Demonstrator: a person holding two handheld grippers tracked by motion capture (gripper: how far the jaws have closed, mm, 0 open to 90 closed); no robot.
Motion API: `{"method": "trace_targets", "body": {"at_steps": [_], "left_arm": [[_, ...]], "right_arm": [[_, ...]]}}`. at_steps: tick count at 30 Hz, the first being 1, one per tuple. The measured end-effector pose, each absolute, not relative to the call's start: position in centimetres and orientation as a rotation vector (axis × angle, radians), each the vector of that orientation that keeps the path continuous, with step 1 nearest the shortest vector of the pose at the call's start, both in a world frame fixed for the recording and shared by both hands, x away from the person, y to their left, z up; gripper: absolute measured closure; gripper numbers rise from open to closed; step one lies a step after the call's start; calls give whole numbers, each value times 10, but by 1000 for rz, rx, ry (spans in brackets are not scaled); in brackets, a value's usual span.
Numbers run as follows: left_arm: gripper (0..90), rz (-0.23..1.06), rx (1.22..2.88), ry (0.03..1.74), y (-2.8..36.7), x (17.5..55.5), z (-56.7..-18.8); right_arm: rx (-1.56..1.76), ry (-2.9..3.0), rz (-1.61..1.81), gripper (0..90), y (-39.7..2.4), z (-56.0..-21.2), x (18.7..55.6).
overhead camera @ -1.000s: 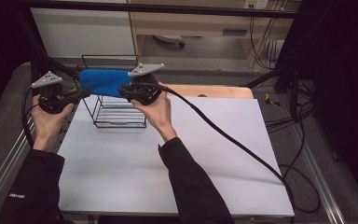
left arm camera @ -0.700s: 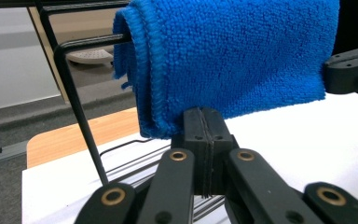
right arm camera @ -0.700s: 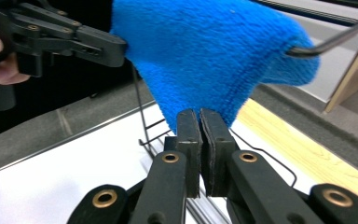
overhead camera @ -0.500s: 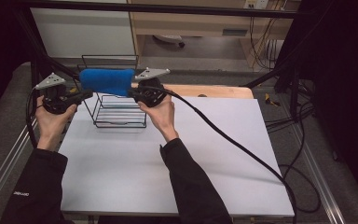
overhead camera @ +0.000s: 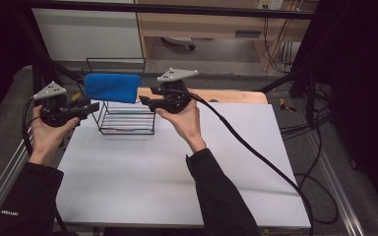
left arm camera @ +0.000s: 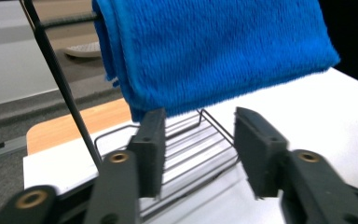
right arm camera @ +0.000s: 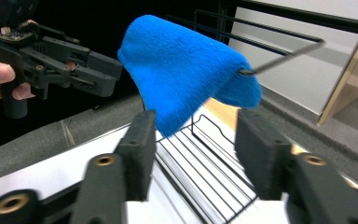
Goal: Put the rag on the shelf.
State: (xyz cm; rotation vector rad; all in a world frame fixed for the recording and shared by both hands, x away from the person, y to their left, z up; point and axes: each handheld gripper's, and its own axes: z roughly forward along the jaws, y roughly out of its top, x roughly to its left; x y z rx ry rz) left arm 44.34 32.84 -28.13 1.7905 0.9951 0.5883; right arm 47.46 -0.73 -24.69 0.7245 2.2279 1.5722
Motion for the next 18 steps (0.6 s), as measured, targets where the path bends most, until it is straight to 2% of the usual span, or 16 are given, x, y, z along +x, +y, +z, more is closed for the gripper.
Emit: {"method": "trace_targets", "body": {"at_steps": [10,18], "left_arm": [[324,579,1820,978,316,426,-305],[226,542,1853,962,299,417,-332]], "right_arm": [[812,2216,1523,198,-61,-254,460],[916,2193,1491,112,-113,-276,446]]}}
